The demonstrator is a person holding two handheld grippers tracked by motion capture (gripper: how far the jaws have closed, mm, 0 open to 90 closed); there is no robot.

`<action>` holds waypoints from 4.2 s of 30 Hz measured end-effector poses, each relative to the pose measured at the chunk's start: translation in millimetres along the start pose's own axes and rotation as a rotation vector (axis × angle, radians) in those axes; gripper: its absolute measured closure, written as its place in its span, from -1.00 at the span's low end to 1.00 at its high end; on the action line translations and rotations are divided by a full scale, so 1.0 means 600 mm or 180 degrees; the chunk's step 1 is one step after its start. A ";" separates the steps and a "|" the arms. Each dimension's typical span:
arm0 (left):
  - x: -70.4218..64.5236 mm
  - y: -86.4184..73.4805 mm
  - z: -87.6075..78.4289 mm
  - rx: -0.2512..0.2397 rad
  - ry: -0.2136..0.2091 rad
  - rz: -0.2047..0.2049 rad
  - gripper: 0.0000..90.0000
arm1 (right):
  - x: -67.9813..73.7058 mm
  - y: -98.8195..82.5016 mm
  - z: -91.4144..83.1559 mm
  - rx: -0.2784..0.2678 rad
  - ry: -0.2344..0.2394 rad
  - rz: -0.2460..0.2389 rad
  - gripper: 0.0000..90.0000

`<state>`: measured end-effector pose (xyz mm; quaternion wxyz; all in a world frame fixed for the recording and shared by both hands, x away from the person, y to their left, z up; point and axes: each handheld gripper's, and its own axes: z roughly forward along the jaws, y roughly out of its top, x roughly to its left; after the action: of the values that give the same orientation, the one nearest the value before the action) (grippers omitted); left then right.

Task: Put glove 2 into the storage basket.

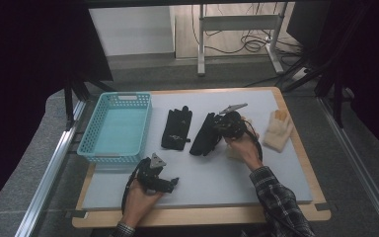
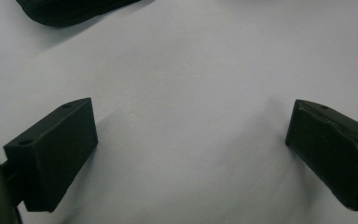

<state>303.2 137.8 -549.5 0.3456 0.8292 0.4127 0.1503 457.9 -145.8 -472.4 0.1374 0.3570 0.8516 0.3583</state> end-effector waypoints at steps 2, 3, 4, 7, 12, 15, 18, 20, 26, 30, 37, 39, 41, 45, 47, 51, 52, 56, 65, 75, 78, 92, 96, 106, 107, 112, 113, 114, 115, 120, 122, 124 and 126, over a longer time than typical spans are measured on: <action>0.000 0.000 0.000 0.0000 0.0000 0.0000 -0.95 | 0.011 0.002 -0.017 -0.0058 0.0099 -0.0090 0.89; 0.000 0.000 0.000 -0.0005 -0.0002 -0.0006 -0.95 | 0.023 0.003 -0.033 -0.0088 0.0182 -0.0151 0.89; 0.000 0.000 0.000 -0.0005 -0.0002 -0.0006 -0.95 | 0.023 0.003 -0.033 -0.0088 0.0182 -0.0151 0.89; 0.000 0.000 0.000 0.0002 -0.0002 -0.0006 -0.95 | 0.044 -0.002 -0.061 -0.0152 0.0436 -0.0283 0.89; 0.000 0.000 0.000 0.0006 0.0000 0.0001 -0.95 | 0.070 -0.025 -0.081 -0.0105 0.0721 -0.0491 0.89; 0.000 0.000 0.000 0.0001 -0.0001 -0.0003 -0.95 | 0.081 -0.053 -0.070 0.0008 0.0824 -0.0579 0.89; 0.000 0.000 0.000 -0.0004 -0.0001 -0.0013 -0.95 | 0.082 -0.069 -0.058 0.0081 0.0868 -0.0638 0.89; 0.000 0.000 0.000 0.0001 -0.0004 -0.0010 -0.95 | 0.080 -0.092 -0.036 0.0222 0.0839 -0.0632 0.86; 0.001 0.000 0.000 0.0015 -0.0005 0.0004 -0.95 | 0.060 -0.087 -0.038 0.0015 0.0763 -0.0420 0.50; 0.001 0.000 0.000 0.0014 -0.0003 0.0005 -0.95 | 0.052 -0.074 -0.038 -0.0068 0.0694 -0.0330 0.38; 0.000 0.000 0.000 0.0009 -0.0002 -0.0004 -0.95 | 0.046 -0.033 -0.011 -0.0144 0.0587 -0.0241 0.23; 0.000 0.000 0.000 0.0002 -0.0002 -0.0004 -0.95 | 0.048 -0.010 0.007 -0.0164 0.0588 -0.0188 0.11; 0.000 0.000 0.000 0.0000 -0.0003 -0.0004 -0.95 | 0.052 0.006 0.022 -0.0141 0.0534 -0.0168 0.04; 0.000 0.000 0.000 -0.0006 -0.0004 -0.0006 -0.95 | 0.058 0.024 0.042 -0.0124 0.0466 -0.0230 0.00; 0.000 0.000 0.000 -0.0011 -0.0003 -0.0006 -0.95 | 0.062 0.036 0.058 -0.0096 0.0442 -0.0237 0.01; 0.000 0.000 0.000 -0.0005 -0.0005 -0.0009 -0.95 | 0.069 0.054 0.087 -0.0057 0.0468 -0.0220 0.03; 0.000 0.000 0.000 -0.0002 -0.0003 -0.0005 -0.95 | 0.070 0.059 0.097 -0.0056 0.0478 -0.0225 0.04; 0.001 0.000 -0.001 0.0007 -0.0005 0.0006 -0.95 | 0.075 0.072 0.126 -0.0037 0.0487 -0.0195 0.05; 0.001 0.000 -0.001 0.0006 -0.0007 0.0006 -0.95 | 0.081 0.082 0.189 0.0038 0.0397 -0.0140 -0.23; 0.001 0.000 0.000 0.0009 -0.0009 0.0004 -0.95 | 0.094 0.078 0.215 0.0139 0.0301 -0.0220 0.75; 0.001 0.000 0.000 0.0010 -0.0007 0.0007 -0.95 | 0.097 0.080 0.216 0.0162 0.0306 -0.0205 0.89; 0.001 0.000 0.000 0.0008 -0.0008 0.0003 -0.95 | 0.084 0.089 0.185 0.0095 0.0455 0.0019 0.95; 0.001 0.000 0.000 0.0009 -0.0007 0.0007 -0.94 | 0.085 0.093 0.164 0.0027 0.0512 0.0050 0.95; 0.001 0.000 -0.001 0.0021 -0.0006 0.0013 -0.95 | 0.086 0.102 0.093 -0.0155 0.0544 0.0040 0.95; 0.001 0.000 -0.001 0.0023 -0.0003 0.0012 -0.95 | 0.084 0.099 0.077 -0.0192 0.0552 0.0052 0.95; 0.001 0.000 0.000 0.0010 -0.0007 0.0012 -0.95 | 0.079 0.090 0.046 -0.0272 0.0573 0.0069 0.95; 0.001 0.000 -0.001 0.0015 -0.0006 0.0013 -0.95 | 0.079 0.087 0.038 -0.0281 0.0580 0.0075 0.95; 0.001 0.000 0.000 0.0011 -0.0007 0.0012 -0.95 | 0.079 0.084 0.030 -0.0294 0.0579 0.0078 0.95; 0.001 0.000 0.000 0.0010 -0.0006 0.0011 -0.95 | 0.081 0.075 0.014 -0.0319 0.0573 0.0067 0.95; 0.001 0.000 0.000 0.0004 -0.0009 0.0004 -0.95 | 0.088 0.050 -0.024 -0.0359 0.0551 0.0044 0.95; 0.001 0.000 0.000 0.0011 -0.0008 0.0006 -0.95 | 0.089 0.045 -0.031 -0.0367 0.0547 0.0047 0.95; 0.001 0.000 0.000 0.0013 -0.0006 0.0015 -0.95 | 0.091 0.027 -0.052 -0.0366 0.0552 0.0081 0.95; 0.001 0.000 -0.001 0.0014 -0.0005 0.0014 -0.95 | 0.094 0.015 -0.064 -0.0372 0.0549 0.0076 0.95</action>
<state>303.4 138.4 -549.3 0.3438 0.8310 0.4109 0.1495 404.0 -121.3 -437.8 0.0800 0.3263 0.8336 0.4384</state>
